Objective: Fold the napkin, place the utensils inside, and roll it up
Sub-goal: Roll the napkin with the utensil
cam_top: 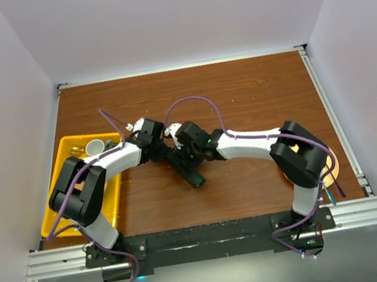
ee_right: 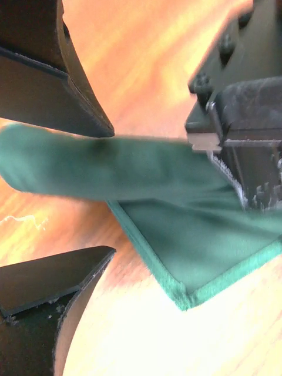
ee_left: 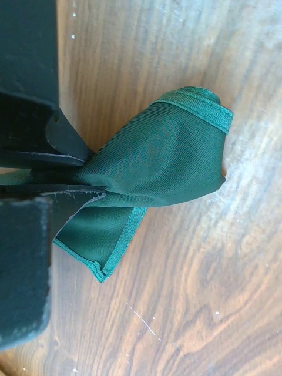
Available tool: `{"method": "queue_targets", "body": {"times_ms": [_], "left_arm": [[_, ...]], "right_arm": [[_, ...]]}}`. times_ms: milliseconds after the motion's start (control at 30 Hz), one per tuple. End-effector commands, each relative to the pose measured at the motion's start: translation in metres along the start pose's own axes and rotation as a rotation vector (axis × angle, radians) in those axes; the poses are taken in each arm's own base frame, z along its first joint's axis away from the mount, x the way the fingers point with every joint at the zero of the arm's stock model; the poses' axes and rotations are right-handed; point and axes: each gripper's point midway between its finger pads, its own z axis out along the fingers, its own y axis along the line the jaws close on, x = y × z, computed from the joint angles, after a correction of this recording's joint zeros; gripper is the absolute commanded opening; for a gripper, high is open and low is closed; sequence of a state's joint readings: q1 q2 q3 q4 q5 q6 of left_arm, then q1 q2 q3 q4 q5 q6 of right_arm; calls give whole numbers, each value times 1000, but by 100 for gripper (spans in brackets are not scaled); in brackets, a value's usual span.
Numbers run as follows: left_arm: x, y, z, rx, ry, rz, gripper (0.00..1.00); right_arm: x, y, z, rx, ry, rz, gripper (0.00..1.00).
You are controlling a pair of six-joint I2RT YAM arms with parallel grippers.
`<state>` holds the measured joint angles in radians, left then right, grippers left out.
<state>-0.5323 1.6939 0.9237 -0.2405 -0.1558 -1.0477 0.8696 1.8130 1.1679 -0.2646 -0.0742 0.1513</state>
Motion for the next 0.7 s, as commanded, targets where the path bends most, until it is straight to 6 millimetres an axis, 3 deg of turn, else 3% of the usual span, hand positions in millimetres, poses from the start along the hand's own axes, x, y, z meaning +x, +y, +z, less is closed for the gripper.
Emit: {"method": "queue_targets", "body": {"times_ms": [0,200,300,333,367,467,667], "left_arm": [[28,19,-3,-82,123,-8,0],[30,19,-4,-88,130,-24,0],[29,19,-3,-81,120,-21,0],[28,19,-3,-82,115,-16,0],[28,21,-2,-88,114,-12,0],[30,24,0,-88,117,-15,0],[34,22,1,-78,133,-27,0]], "right_arm": [[-29,-1,3,193,-167,-168,79],[-43,22,1,187,-281,-218,74],[-43,20,-6,196,-318,-194,70],[-54,23,-19,183,-375,-188,71],[-44,22,-20,174,-372,-187,71],[-49,29,-37,132,-451,-189,75],[-52,41,-20,104,-427,-233,75]]}}
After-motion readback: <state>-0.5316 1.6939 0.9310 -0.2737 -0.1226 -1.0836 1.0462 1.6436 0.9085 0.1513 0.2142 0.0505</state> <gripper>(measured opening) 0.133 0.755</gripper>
